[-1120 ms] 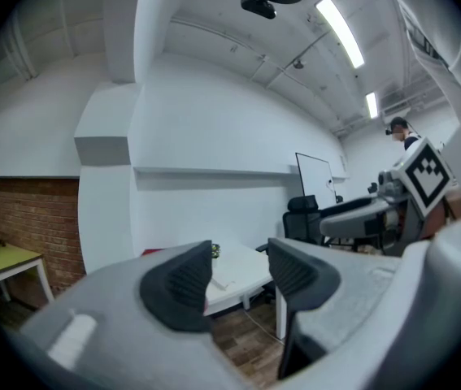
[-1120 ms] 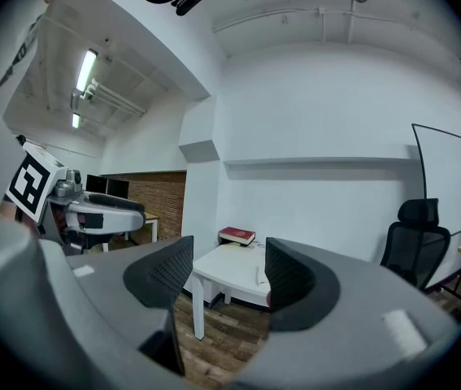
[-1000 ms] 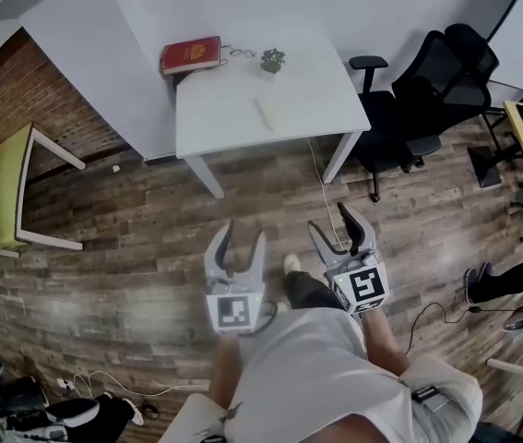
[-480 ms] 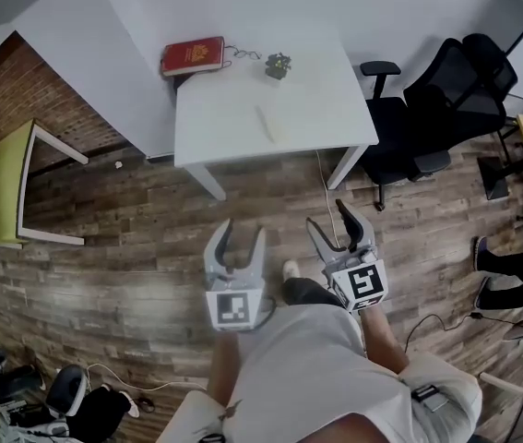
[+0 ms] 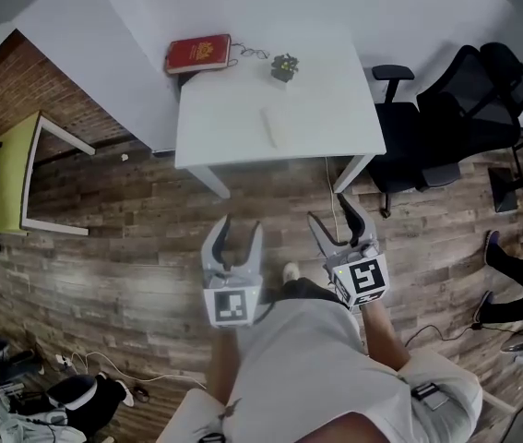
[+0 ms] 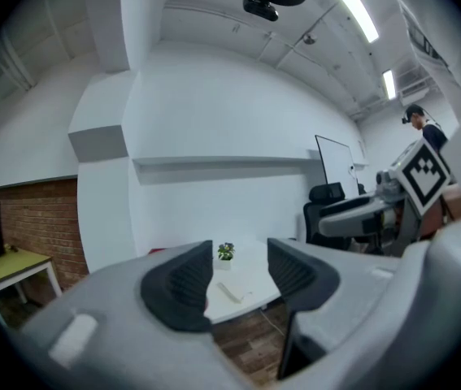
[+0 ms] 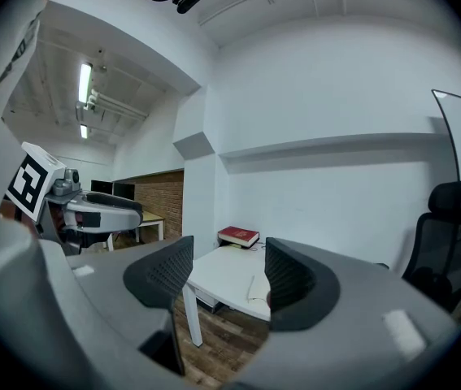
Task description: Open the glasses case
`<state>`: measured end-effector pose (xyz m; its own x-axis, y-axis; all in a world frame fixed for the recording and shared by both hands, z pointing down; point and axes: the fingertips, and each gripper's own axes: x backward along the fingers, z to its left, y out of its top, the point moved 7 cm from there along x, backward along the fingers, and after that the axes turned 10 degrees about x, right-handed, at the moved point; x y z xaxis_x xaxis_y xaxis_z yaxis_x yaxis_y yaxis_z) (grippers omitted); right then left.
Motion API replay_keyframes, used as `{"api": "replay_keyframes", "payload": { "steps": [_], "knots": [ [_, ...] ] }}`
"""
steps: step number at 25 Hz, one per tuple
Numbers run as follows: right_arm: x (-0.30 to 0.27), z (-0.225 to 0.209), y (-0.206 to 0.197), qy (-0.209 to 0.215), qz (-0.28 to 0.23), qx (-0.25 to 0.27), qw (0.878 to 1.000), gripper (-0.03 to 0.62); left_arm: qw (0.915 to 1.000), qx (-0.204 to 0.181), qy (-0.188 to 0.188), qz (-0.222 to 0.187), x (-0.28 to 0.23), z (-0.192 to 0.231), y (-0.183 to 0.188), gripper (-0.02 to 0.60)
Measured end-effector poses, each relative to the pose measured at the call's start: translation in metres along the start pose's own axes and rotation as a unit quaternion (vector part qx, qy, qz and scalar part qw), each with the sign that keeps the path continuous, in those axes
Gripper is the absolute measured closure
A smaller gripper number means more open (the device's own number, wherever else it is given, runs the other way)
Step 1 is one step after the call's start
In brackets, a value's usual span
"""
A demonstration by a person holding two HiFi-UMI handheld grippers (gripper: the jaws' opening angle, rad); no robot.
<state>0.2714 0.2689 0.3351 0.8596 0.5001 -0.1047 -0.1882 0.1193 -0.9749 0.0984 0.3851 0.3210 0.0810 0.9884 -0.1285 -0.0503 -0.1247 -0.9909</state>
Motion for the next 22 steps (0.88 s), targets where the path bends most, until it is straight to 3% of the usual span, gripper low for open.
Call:
{"api": "replay_keyframes", "payload": {
  "steps": [11, 22],
  "knots": [
    [-0.016, -0.002, -0.009, 0.023, 0.003, -0.01, 1.0, 0.329, 0.9997, 0.001, 0.022, 0.013, -0.002, 0.004, -0.003, 0.374],
    [-0.047, -0.015, -0.006, 0.0, 0.016, 0.001, 1.0, 0.329, 1.0, 0.002, -0.001, 0.007, -0.041, 0.031, 0.0, 0.376]
  ]
}}
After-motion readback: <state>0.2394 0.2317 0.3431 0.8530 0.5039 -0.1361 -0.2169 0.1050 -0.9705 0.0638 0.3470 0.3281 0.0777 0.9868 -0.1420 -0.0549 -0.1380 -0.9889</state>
